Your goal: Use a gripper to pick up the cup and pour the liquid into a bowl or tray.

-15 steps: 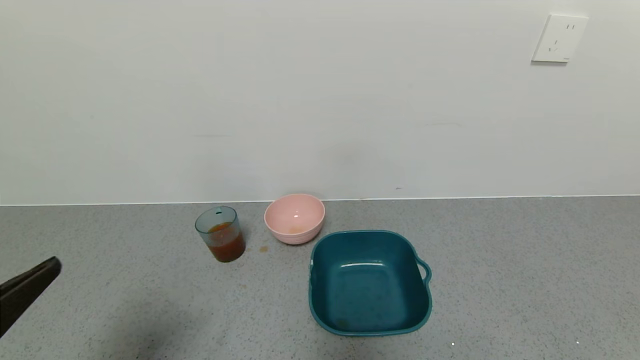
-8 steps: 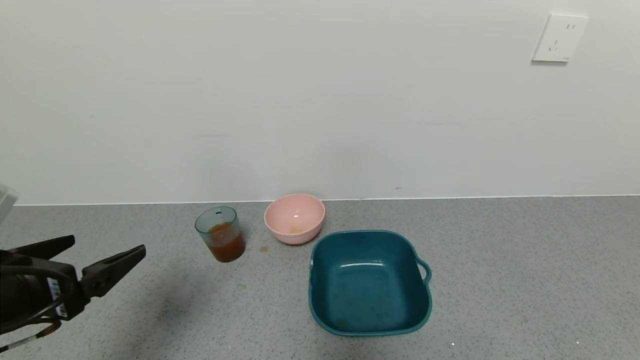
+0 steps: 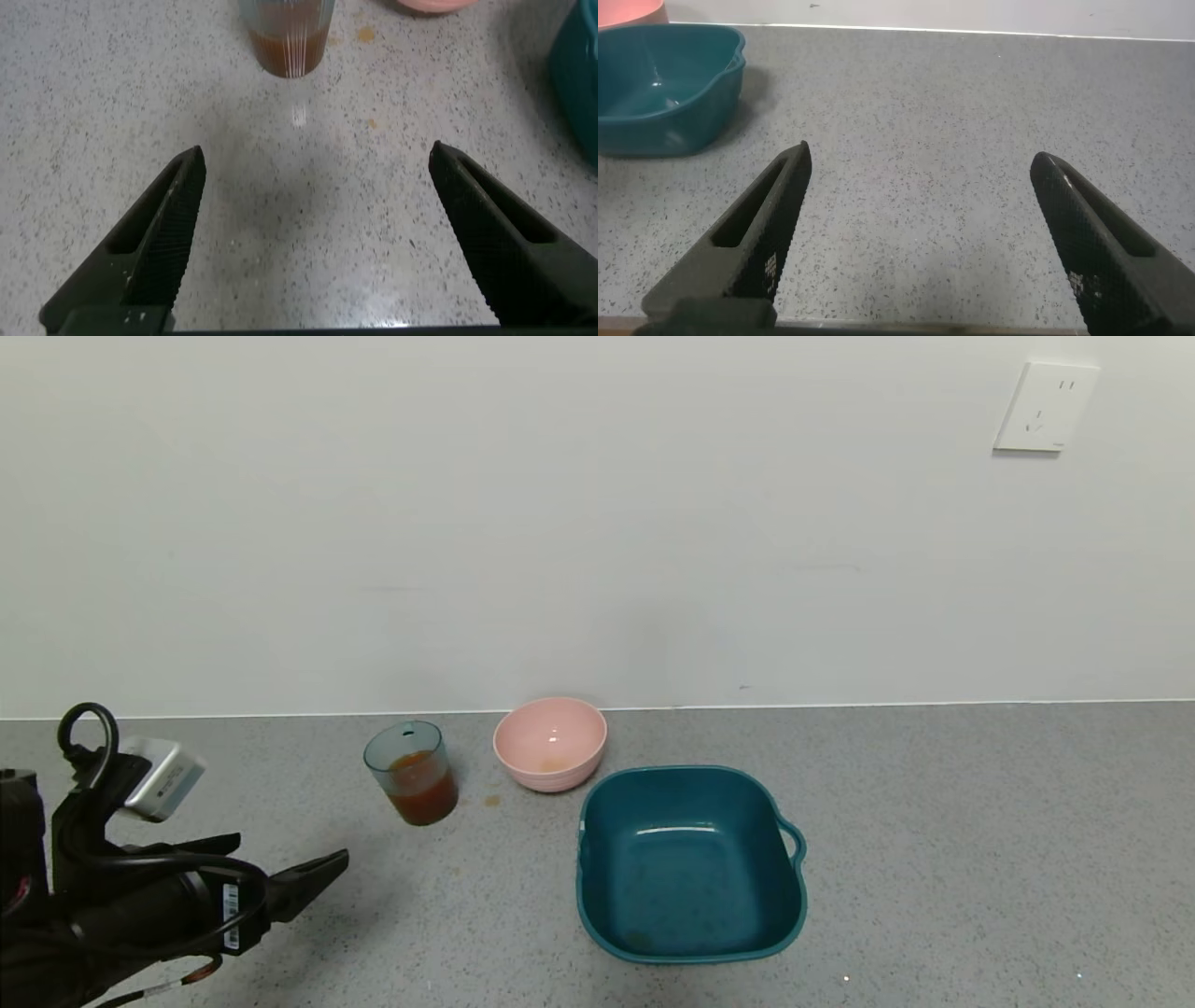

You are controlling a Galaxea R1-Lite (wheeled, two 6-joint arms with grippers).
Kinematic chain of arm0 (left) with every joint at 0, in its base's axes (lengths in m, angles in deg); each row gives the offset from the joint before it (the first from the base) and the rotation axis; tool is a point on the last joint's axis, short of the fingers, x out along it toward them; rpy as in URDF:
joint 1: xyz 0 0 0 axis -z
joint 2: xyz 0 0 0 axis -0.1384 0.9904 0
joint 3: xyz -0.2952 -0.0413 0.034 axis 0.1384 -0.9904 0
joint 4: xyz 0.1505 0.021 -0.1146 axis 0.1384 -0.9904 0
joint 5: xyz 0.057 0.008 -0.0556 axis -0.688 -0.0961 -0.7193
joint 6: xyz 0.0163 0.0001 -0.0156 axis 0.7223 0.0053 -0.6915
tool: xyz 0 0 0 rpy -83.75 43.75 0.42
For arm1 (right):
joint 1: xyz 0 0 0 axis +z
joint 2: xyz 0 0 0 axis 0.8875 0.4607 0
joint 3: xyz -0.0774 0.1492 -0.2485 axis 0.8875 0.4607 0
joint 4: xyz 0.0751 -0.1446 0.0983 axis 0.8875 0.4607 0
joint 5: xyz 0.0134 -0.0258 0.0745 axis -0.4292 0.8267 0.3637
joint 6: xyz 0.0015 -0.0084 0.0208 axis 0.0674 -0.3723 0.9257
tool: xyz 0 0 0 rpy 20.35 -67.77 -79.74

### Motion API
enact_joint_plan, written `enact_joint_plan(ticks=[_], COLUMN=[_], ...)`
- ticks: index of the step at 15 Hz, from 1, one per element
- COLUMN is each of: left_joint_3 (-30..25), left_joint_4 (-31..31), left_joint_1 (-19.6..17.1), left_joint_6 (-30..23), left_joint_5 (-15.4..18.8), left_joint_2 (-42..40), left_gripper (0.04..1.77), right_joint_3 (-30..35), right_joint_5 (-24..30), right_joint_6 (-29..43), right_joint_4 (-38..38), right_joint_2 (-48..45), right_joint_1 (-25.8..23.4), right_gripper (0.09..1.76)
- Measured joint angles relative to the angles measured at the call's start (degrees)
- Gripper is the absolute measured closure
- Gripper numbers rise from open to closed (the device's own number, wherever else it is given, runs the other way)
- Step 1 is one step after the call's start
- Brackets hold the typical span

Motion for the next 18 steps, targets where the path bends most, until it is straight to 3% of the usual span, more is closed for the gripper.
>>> enact_joint_plan(ticks=[11, 18], left_joint_3=[-4.8, -5.3], left_joint_4=[28.4, 52.1], left_joint_1=[0.0, 0.3], left_joint_6=[0.3, 0.0], left_joint_5=[-0.5, -0.6], left_joint_2=[22.3, 38.2], left_gripper=[0.09, 0.09], right_joint_3=[0.0, -0.1], right_joint_5=[0.0, 0.0], right_joint_6=[0.0, 0.0], right_joint_4=[0.1, 0.4], right_joint_2=[0.0, 0.0], right_joint_1=[0.0, 0.0], right_gripper=[0.14, 0.14])
